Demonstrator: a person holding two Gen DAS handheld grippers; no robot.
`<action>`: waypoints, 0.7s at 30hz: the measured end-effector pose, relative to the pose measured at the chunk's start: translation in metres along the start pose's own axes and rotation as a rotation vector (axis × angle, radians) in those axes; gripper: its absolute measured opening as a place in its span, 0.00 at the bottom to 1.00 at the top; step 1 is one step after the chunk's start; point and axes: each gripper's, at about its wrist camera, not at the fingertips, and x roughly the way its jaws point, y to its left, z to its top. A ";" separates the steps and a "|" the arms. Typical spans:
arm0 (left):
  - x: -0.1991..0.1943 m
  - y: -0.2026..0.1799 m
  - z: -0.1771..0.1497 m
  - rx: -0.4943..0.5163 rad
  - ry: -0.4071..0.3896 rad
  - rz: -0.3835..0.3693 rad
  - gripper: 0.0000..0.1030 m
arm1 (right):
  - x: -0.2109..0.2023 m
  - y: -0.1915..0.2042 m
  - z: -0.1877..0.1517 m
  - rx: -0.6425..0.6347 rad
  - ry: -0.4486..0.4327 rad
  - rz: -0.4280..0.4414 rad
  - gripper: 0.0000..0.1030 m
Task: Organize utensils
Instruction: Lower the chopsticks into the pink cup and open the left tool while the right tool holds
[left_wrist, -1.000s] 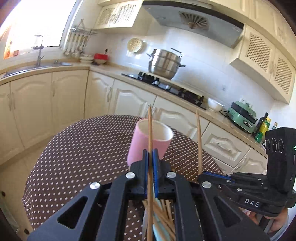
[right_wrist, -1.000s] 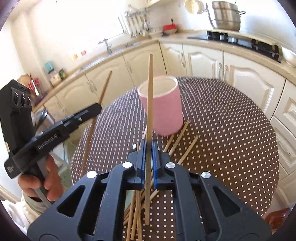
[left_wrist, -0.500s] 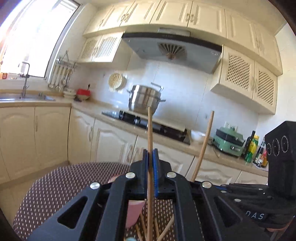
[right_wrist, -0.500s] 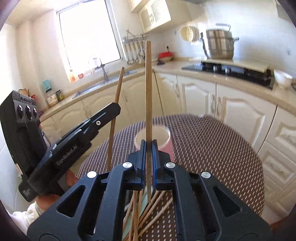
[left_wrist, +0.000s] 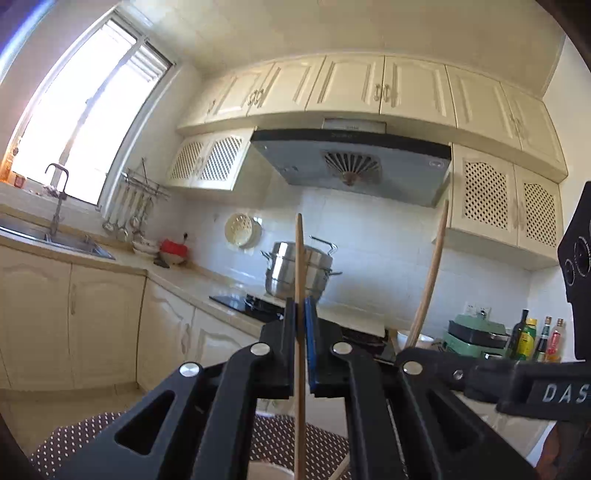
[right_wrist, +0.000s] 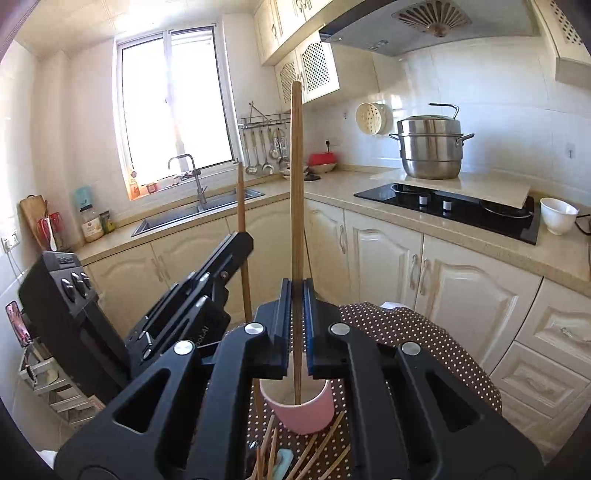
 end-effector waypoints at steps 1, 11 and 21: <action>0.002 -0.001 0.001 0.007 -0.021 0.005 0.05 | 0.004 -0.001 0.000 0.004 0.003 0.001 0.07; 0.016 0.009 -0.021 0.025 -0.036 0.042 0.05 | 0.036 -0.012 -0.025 0.030 0.072 -0.011 0.07; 0.019 0.023 -0.039 0.023 0.109 0.047 0.08 | 0.047 -0.009 -0.044 0.040 0.113 -0.038 0.07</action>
